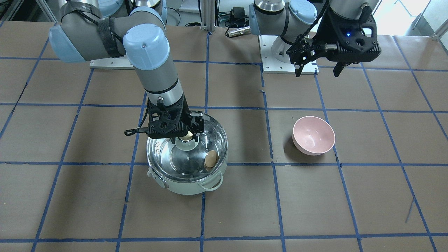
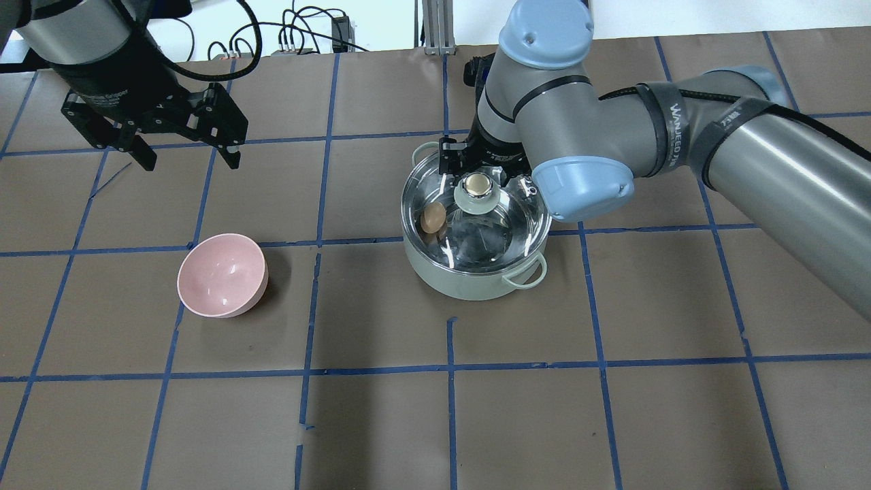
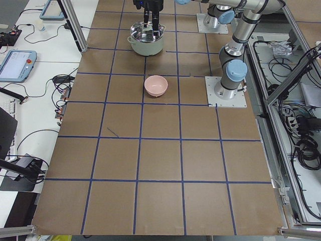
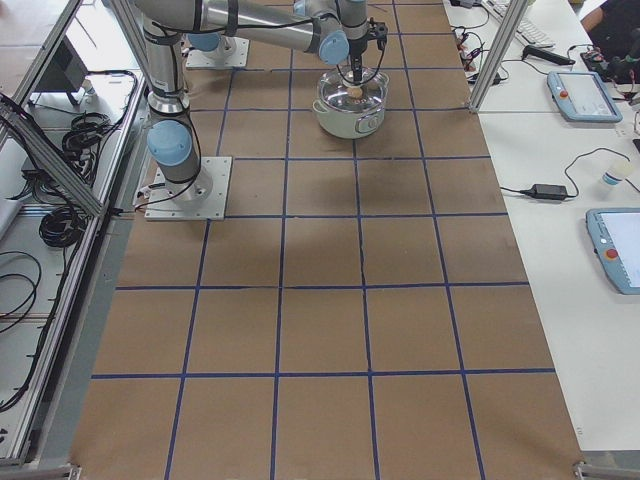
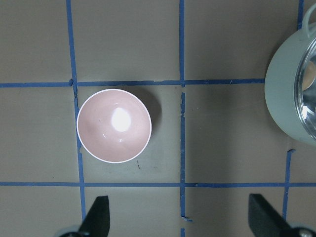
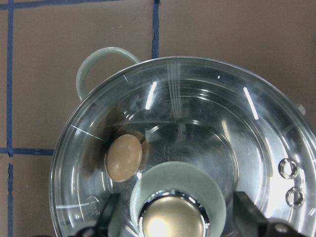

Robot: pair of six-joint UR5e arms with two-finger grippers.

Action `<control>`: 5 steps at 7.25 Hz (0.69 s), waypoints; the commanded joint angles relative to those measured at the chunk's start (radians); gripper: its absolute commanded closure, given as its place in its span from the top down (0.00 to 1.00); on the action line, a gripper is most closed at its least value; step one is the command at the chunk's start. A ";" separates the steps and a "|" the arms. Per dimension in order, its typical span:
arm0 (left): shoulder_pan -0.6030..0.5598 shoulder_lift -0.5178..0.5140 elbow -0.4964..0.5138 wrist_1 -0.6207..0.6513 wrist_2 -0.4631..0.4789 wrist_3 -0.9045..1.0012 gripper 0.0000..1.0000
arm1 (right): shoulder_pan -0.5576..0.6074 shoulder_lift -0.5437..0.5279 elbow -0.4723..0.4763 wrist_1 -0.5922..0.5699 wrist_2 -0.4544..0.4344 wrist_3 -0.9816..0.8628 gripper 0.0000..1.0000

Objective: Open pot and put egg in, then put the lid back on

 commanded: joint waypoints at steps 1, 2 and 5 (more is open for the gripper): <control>0.000 0.000 -0.002 0.000 -0.001 0.000 1.00 | -0.018 -0.008 -0.023 0.000 -0.003 -0.014 1.00; 0.000 0.000 0.000 0.000 -0.001 0.000 1.00 | -0.044 -0.034 -0.046 0.010 -0.009 -0.012 1.00; 0.001 0.000 -0.002 0.000 -0.001 0.000 1.00 | -0.199 -0.146 -0.054 0.131 -0.017 -0.015 1.00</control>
